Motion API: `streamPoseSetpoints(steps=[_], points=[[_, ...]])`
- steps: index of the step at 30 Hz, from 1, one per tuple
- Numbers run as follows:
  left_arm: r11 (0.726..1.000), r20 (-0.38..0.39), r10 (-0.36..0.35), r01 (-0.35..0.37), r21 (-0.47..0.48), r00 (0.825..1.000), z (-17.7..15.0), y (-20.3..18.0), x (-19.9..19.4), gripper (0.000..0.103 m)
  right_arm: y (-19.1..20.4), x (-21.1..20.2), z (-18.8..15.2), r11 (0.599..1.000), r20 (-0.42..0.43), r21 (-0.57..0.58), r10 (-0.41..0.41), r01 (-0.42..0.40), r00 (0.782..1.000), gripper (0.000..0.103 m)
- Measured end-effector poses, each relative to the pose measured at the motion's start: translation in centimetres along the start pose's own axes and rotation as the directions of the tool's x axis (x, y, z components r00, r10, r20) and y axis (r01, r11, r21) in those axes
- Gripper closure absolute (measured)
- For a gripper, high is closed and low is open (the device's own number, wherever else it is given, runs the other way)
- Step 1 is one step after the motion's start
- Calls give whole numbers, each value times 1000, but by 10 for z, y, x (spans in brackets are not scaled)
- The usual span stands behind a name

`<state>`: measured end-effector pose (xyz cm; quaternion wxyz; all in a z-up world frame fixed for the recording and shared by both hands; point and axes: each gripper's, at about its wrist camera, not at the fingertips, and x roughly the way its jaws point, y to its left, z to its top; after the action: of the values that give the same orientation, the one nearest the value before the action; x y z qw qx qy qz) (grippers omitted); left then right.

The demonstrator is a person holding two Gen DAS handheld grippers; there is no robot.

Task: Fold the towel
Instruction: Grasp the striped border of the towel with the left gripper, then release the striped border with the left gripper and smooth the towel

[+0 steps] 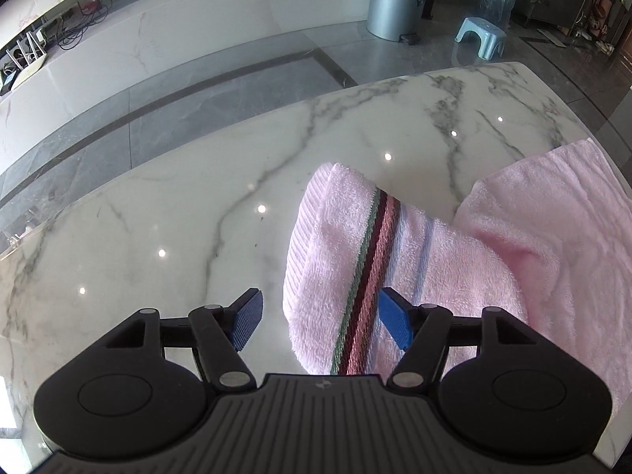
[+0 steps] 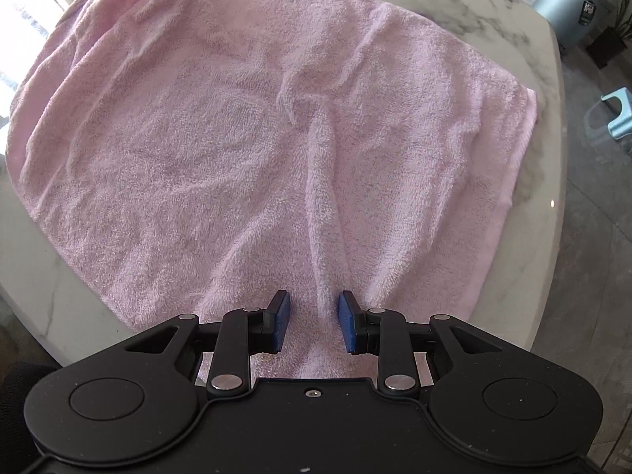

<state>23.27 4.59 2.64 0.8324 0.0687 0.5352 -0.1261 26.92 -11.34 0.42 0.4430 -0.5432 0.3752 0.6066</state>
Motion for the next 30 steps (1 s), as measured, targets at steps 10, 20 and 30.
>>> streamPoseSetpoints(steps=[10,20,30], points=[[999,-16,-41,41,-21,999,-7,10,17,85,-1,7,12,1000,-69,-28,6,-8,998,75],[999,-45,38,-37,13,998,-31,5,-8,98,-2,10,15,1000,-100,-7,-1,0,995,73],[996,-173,84,-82,20,981,-85,20,-42,98,-26,12,12,997,-97,75,5,2,995,40]])
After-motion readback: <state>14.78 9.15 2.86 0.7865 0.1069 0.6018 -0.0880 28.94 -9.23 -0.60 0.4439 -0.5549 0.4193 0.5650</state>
